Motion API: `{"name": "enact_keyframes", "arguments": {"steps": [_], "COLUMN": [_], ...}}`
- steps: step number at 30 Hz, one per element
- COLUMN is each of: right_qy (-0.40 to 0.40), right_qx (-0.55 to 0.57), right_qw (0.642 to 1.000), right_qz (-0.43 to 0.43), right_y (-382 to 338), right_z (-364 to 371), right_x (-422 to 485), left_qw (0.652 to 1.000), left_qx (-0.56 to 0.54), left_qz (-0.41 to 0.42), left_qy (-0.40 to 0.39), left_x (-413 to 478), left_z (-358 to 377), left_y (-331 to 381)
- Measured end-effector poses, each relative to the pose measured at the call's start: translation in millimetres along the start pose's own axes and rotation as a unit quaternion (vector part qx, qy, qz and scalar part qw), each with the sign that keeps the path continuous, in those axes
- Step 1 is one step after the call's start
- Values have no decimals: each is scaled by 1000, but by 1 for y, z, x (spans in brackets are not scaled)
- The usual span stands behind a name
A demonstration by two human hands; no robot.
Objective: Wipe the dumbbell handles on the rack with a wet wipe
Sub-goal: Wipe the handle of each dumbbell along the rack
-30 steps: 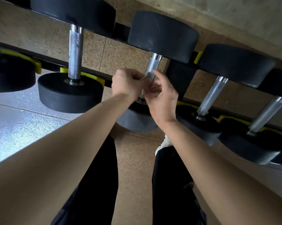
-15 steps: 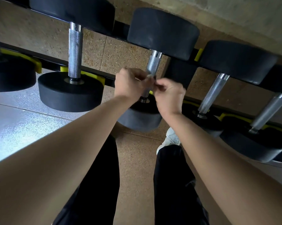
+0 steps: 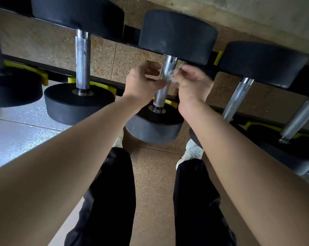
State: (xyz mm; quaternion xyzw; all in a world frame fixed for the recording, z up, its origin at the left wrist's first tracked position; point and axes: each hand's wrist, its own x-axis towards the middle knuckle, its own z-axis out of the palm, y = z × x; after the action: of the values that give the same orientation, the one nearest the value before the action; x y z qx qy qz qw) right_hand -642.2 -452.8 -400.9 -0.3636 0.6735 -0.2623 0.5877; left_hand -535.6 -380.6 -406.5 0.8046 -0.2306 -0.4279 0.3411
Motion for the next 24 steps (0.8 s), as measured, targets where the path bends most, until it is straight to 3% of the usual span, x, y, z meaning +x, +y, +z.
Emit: {"name": "enact_keyframes", "arguments": {"steps": [2, 5, 8, 12, 15, 17, 20, 22, 24], "right_qy": [17, -1, -73, -184, -242, -268, -272, -283, -315], "right_qx": [28, -81, -185, -339, -408, -362, -153, -39, 0], "right_qw": [999, 997, 980, 922, 880, 891, 940, 939, 928], "right_qz": [-1, -20, 11, 14, 22, 54, 138, 190, 197], "right_y": [1, 19, 44, 46, 20, 4, -5, -5, 0], "right_z": [3, -2, -23, -42, -49, -52, -55, -56, -54], "right_x": [11, 17, 7, -6, -9, -16, -31, -35, -36], "left_qw": [999, 994, 990, 989, 994, 994, 979, 966, 966], "left_qx": [-36, -83, -106, -95, -23, 39, 19, 9, 18], "left_qz": [-24, -63, -73, -74, -41, 19, 101, 135, 149], "left_qy": [-14, -40, -61, -85, -102, -96, -176, -222, -212], "left_x": [2, 0, -2, 0, 4, 0, -12, -15, -14], "left_z": [-2, -4, -6, -8, -15, -20, -22, -21, -19], "left_y": [-6, -14, -13, -15, -16, -13, -10, -14, -19]}}
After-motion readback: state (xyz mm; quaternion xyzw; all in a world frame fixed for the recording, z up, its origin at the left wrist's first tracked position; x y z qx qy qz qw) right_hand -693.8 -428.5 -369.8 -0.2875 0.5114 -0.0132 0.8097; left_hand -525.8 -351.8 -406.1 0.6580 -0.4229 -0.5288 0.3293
